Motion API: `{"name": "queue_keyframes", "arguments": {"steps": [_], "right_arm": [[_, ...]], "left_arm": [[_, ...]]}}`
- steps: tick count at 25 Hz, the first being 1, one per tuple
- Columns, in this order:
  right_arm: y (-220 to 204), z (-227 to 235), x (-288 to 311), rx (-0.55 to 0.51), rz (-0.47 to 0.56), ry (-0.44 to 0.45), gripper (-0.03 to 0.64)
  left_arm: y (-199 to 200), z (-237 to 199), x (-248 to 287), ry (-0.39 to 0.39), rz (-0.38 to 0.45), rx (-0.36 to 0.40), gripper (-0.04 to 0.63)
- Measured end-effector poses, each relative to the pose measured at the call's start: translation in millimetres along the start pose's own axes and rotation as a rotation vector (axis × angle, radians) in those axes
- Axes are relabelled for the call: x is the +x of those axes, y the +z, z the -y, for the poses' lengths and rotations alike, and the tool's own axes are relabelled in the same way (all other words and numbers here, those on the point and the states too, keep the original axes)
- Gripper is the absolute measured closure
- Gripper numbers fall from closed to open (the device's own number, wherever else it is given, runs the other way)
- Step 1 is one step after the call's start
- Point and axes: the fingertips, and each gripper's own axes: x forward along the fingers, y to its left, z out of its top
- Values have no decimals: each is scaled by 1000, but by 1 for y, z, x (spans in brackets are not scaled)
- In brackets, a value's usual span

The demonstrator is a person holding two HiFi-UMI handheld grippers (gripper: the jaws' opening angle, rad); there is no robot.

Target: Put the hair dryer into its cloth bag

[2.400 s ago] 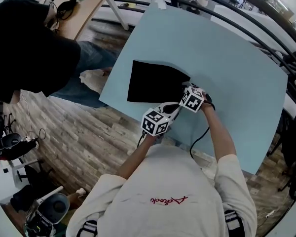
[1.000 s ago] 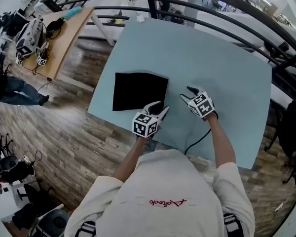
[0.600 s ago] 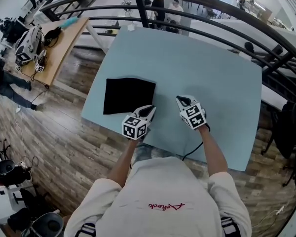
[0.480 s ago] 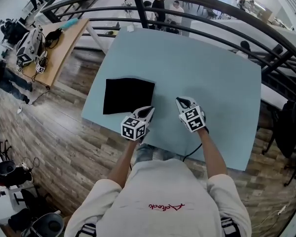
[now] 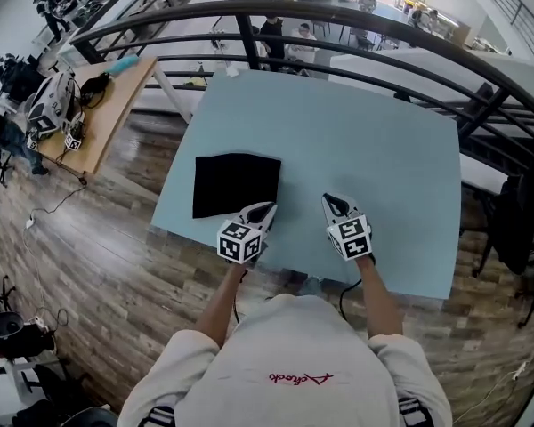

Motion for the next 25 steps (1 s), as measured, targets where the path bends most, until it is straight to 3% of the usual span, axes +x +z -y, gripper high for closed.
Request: {"name": "queue_keyframes", "arguments": {"steps": [5,16,25], "right_arm": [[21,-37,-18,126,83,-72,601],[35,-131,-55,144,136,-155,601],[14,-158,-106,160,133,-175,601]], "left_arm": [[-6,-14,-60,-8,50,-15,589],[-22,-22,-156,-40,103,5,589],[-47,16,-188,-46,104,9,589]]}}
